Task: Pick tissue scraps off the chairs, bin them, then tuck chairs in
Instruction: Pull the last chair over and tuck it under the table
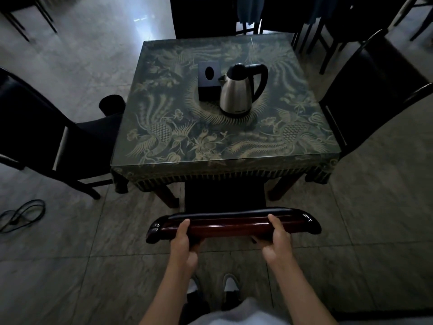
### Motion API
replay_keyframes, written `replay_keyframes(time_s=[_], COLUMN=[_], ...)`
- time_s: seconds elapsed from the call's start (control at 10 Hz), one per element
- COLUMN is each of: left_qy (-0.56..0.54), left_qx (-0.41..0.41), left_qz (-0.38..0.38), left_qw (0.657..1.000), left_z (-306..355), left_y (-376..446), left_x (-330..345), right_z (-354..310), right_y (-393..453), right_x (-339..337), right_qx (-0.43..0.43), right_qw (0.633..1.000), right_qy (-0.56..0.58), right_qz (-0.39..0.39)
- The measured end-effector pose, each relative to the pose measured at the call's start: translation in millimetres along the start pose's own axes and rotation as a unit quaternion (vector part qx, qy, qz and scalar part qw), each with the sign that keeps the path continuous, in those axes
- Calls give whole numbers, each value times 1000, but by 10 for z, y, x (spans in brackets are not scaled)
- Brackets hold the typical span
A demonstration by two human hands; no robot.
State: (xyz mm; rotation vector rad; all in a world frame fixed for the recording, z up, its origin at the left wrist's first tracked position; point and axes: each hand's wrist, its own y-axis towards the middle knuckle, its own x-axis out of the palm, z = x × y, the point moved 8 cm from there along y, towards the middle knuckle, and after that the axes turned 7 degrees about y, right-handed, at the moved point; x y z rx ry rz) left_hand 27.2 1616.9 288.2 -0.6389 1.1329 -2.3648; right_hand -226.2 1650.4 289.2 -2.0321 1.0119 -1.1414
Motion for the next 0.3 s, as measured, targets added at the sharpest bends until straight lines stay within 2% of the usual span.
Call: replay_keyframes(time_s=[0.2, 0.3], left_qy=[16, 123], left_qx=[-3, 26], left_qz=[-27, -34], left_qw=[999, 992], left_z=[-14, -63], left_y=[37, -62], left_x=[-28, -75], right_z=[-56, -8], right_y=[-39, -156], right_x=[-92, -145], right_qx=[-22, -42], right_qw=[991, 957], right_qy=[-134, -287], right_qz=[-12, -16])
